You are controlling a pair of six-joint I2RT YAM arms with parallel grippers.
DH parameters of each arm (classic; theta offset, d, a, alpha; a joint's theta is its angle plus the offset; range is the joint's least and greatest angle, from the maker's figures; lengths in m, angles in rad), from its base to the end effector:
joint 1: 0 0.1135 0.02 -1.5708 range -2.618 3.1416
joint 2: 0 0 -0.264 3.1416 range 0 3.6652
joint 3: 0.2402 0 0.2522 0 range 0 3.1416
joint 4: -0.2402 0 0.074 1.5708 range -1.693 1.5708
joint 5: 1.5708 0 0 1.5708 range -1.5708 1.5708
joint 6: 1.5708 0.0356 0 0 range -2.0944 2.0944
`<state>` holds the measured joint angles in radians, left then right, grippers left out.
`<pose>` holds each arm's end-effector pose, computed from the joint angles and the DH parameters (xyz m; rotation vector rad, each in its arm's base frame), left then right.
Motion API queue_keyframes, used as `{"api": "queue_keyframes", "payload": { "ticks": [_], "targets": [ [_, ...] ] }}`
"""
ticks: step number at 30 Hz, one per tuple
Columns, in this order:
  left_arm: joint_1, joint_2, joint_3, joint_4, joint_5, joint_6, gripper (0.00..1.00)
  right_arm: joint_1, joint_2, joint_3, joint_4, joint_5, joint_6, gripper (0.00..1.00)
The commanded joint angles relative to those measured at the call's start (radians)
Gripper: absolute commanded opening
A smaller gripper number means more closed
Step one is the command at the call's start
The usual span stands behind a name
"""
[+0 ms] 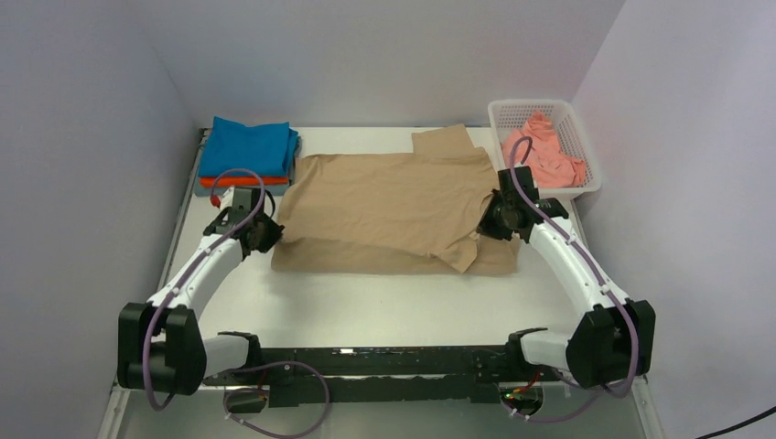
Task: Fold and stack the t-shirts
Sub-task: Fold the flattened tshirt in 1/3 of the way
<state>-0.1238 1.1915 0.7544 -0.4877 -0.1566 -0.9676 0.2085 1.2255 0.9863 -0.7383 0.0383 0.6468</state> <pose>0.2342 -0.0235 0.2222 -1.0829 2.2524 -0.2665 0.2391 0.0492 0.2713 0.5739 2.5073 0.2812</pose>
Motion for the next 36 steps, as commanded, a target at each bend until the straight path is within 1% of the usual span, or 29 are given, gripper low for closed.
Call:
{"api": "queue_keyframes", "payload": {
  "ticks": [1,5,13,15,19,20,21,22,24,25,26,27,29,30,31,34,36],
  "targets": [
    [0.017,0.066,0.081,0.084,-0.021,0.033,0.00,-0.044,0.065,0.080,0.110,-0.060,-0.053,0.03],
    [0.029,0.145,0.120,0.095,-0.032,0.038,0.00,-0.069,0.156,0.116,0.149,-0.115,-0.059,0.03],
    [0.052,0.254,0.167,0.095,-0.049,0.044,0.00,-0.107,0.297,0.218,0.166,-0.128,-0.077,0.04],
    [0.057,0.266,0.168,0.104,-0.057,0.050,0.00,-0.114,0.337,0.251,0.154,-0.125,-0.081,0.05],
    [0.060,0.309,0.194,0.119,-0.021,0.096,0.01,-0.120,0.412,0.300,0.160,-0.121,-0.089,0.09],
    [0.060,0.325,0.206,0.114,-0.014,0.105,0.08,-0.121,0.442,0.320,0.163,-0.120,-0.092,0.11],
    [0.061,0.339,0.220,0.106,-0.008,0.111,0.18,-0.124,0.472,0.343,0.157,-0.115,-0.092,0.17],
    [0.061,0.352,0.233,0.100,0.000,0.120,0.32,-0.125,0.501,0.374,0.148,-0.111,-0.095,0.24],
    [0.061,0.354,0.256,0.080,0.005,0.127,0.56,-0.126,0.550,0.443,0.115,-0.112,-0.105,0.34],
    [0.061,0.344,0.261,0.074,0.003,0.132,0.73,-0.126,0.560,0.464,0.109,-0.113,-0.112,0.49],
    [0.061,0.329,0.264,0.067,-0.001,0.134,0.92,-0.127,0.556,0.473,0.111,-0.117,-0.117,0.59],
    [0.060,0.308,0.263,0.063,-0.005,0.140,0.99,-0.126,0.542,0.469,0.117,-0.121,-0.125,0.69],
    [0.060,0.261,0.255,0.057,-0.004,0.150,0.99,-0.119,0.492,0.431,0.141,-0.147,-0.148,0.83],
    [0.059,0.237,0.248,0.054,0.002,0.156,0.99,-0.115,0.462,0.398,0.156,-0.158,-0.156,0.94],
    [0.058,0.215,0.239,0.058,0.025,0.168,0.99,-0.108,0.430,0.360,0.175,-0.169,-0.159,0.99],
    [0.038,0.179,0.216,0.078,0.107,0.201,0.99,-0.082,0.347,0.231,0.210,-0.191,-0.151,1.00],
    [0.005,0.173,0.201,0.101,0.152,0.226,0.99,-0.057,0.298,0.149,0.214,-0.157,-0.133,1.00]
  ]
}}
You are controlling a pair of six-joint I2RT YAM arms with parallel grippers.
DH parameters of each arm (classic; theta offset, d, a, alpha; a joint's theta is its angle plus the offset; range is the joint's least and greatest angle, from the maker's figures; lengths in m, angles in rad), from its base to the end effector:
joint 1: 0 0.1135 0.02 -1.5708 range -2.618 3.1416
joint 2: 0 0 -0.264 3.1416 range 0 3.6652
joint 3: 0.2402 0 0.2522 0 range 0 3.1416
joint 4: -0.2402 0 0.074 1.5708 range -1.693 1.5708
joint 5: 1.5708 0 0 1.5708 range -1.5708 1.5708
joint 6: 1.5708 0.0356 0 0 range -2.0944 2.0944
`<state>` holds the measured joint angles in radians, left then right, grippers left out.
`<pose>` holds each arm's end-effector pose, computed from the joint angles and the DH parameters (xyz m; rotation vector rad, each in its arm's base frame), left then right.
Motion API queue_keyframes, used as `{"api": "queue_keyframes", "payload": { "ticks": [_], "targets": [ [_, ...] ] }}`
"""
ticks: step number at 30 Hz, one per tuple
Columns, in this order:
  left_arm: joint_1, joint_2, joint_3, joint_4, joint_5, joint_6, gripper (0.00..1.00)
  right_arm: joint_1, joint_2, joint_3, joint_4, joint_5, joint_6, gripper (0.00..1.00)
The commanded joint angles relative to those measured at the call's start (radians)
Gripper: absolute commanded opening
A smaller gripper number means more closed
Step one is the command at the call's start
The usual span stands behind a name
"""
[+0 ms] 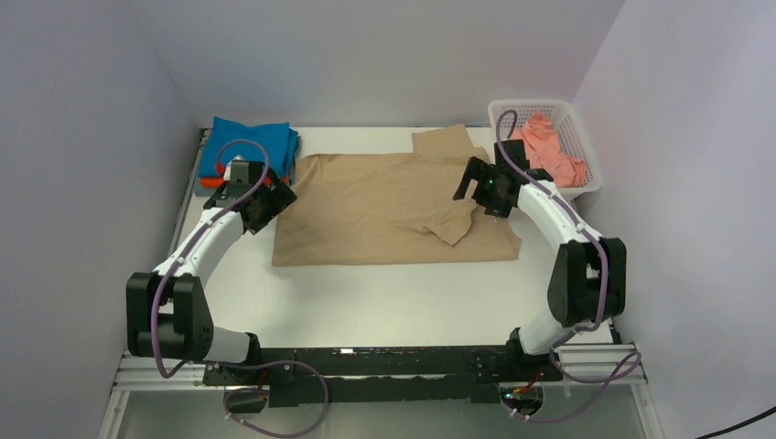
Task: Fold and stack the t-shirts
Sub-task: Fold the flattened tshirt in 1/3 of the way
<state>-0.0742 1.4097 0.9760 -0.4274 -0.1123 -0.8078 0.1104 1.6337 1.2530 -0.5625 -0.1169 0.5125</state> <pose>0.2959 -0.0180 0.2426 -0.9230 2.2607 -0.2620 0.3479 0.0427 0.2531 0.4619 2.5090 0.3957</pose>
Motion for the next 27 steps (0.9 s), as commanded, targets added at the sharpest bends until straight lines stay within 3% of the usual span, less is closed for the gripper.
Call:
{"api": "queue_keyframes", "payload": {
  "ticks": [1,5,8,27],
  "targets": [
    [-0.065,-0.043,-0.027,0.054,0.134,0.078,1.00,0.053,-0.131,-0.158,0.045,0.024,0.011,1.00],
    [-0.147,0.005,-0.066,0.122,0.215,0.106,1.00,0.066,-0.216,-0.331,0.133,0.076,0.052,1.00],
    [-0.176,0.056,-0.080,0.161,0.261,0.117,0.99,0.083,-0.225,-0.390,0.257,-0.007,0.051,1.00],
    [-0.184,0.171,-0.131,0.154,0.202,0.158,0.99,0.128,0.012,-0.316,0.463,-0.047,0.064,1.00]
  ]
}}
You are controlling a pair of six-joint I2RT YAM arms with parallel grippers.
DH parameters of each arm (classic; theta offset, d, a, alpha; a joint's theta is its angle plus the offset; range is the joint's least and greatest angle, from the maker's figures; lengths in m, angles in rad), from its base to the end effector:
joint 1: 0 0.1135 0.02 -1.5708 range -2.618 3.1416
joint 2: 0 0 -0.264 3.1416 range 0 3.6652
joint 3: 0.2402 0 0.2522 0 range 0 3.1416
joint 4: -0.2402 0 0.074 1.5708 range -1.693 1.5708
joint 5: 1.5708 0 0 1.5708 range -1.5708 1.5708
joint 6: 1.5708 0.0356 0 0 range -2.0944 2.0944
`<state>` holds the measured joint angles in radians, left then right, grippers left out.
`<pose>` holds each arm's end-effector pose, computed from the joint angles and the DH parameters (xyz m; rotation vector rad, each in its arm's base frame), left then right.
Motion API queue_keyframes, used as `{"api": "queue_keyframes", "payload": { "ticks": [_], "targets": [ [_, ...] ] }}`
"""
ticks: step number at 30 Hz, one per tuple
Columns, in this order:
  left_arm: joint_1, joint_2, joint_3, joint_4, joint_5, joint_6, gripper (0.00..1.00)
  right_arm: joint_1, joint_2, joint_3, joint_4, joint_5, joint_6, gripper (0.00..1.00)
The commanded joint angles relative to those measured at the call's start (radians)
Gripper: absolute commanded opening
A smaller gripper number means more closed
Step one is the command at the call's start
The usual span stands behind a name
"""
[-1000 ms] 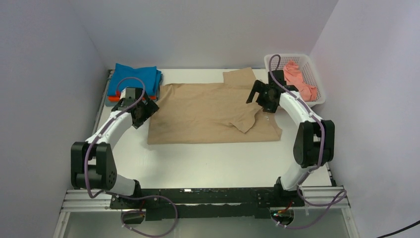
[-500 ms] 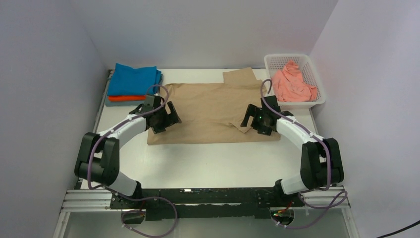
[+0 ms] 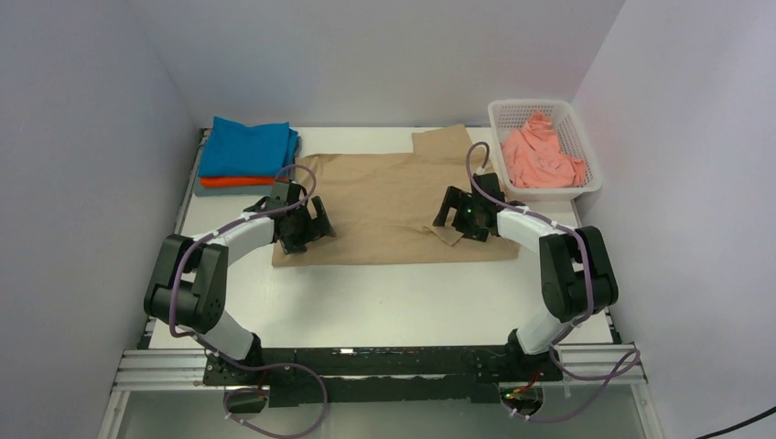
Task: Fold and stack the t-shirts
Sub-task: Fold the flattened tshirt in 1/3 of the way
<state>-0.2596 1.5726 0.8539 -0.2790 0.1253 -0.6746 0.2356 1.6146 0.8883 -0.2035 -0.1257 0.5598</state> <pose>0.2923 -0.0822 0.1695 -0.4963 2.5944 -0.4984 0.3100 0.0790 0.1718 0.3600 2.5319 0.4770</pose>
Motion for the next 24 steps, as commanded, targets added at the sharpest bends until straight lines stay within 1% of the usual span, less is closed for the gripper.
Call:
{"api": "queue_keyframes", "payload": {
  "ticks": [1,6,10,14,16,17,20,23,24],
  "targets": [
    [0.002,0.009,-0.010,0.003,-0.038,0.026,0.99,0.004,0.042,0.055,0.114,-0.043,0.019,1.00],
    [0.001,0.002,-0.013,-0.006,-0.053,0.031,0.99,0.011,0.103,0.098,0.192,-0.075,0.066,1.00],
    [0.000,-0.018,-0.023,-0.005,-0.055,0.031,1.00,0.022,0.160,0.130,0.373,-0.122,0.170,1.00],
    [0.000,-0.031,-0.016,-0.021,-0.064,0.036,0.99,0.039,0.245,0.213,0.546,-0.094,0.231,1.00],
    [0.000,-0.041,-0.016,-0.024,-0.067,0.036,0.99,0.038,0.310,0.279,0.581,-0.091,0.246,1.00],
    [0.001,-0.048,-0.015,-0.026,-0.069,0.036,0.99,0.038,0.339,0.317,0.574,-0.083,0.237,1.00],
    [0.000,-0.073,-0.015,-0.037,-0.082,0.039,1.00,0.038,0.381,0.442,0.467,-0.071,0.177,1.00],
    [0.000,-0.096,-0.011,-0.040,-0.095,0.042,0.99,0.040,0.335,0.454,0.382,-0.042,0.105,1.00],
    [0.001,-0.100,-0.008,-0.036,-0.092,0.040,0.99,0.040,0.309,0.451,0.314,-0.019,0.079,1.00]
  ]
}}
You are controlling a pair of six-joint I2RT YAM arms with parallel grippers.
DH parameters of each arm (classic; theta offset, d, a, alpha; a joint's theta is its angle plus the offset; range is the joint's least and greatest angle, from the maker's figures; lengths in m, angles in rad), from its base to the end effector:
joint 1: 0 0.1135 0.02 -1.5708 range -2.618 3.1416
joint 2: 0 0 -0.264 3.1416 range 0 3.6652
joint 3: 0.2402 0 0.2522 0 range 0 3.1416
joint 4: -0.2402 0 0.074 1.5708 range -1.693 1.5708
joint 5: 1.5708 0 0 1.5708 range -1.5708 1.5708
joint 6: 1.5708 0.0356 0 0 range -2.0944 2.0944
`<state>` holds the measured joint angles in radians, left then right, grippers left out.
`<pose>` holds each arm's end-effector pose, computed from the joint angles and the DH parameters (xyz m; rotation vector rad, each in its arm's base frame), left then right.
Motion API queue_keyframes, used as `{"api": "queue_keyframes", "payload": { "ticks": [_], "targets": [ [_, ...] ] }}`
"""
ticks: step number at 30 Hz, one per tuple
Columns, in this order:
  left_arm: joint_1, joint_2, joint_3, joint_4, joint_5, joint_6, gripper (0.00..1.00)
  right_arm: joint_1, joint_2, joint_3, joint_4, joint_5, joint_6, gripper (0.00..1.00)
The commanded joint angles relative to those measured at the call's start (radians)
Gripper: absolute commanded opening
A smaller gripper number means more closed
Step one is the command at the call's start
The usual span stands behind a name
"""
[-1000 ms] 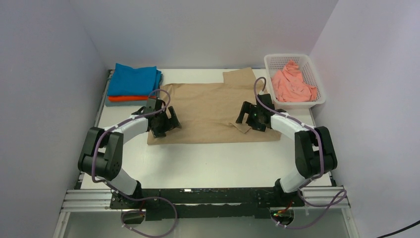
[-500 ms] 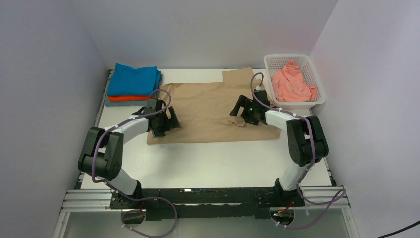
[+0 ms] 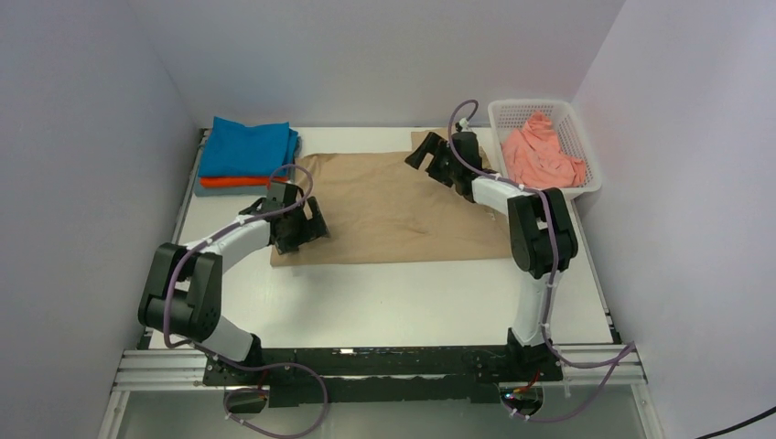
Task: Fold and stack the t-shirts
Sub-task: Fold the flattened tshirt in 1/3 of the way
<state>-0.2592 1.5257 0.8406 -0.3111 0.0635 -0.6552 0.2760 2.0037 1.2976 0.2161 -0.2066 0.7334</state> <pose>0.2848 -0.0779 0.1768 -0.4917 2.5760 -0.4168 0.4330 0.1302 0.1886 0.3576 2.1268 0.8198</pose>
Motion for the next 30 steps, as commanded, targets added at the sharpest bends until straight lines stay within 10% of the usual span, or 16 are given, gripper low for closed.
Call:
{"api": "queue_keyframes", "payload": {
  "ticks": [1,18,30],
  "targets": [
    [0.000,-0.055,0.013,0.004,-0.021,0.020,0.99,0.001,-0.106,0.031,-0.156,0.082,-0.128,1.00],
    [-0.001,0.164,0.058,0.094,0.041,0.016,0.99,0.030,-0.294,-0.369,-0.406,0.230,-0.186,1.00],
    [-0.072,-0.259,-0.374,-0.034,0.007,-0.150,0.99,0.124,-0.677,-0.698,-0.646,0.202,-0.087,1.00]
  ]
}}
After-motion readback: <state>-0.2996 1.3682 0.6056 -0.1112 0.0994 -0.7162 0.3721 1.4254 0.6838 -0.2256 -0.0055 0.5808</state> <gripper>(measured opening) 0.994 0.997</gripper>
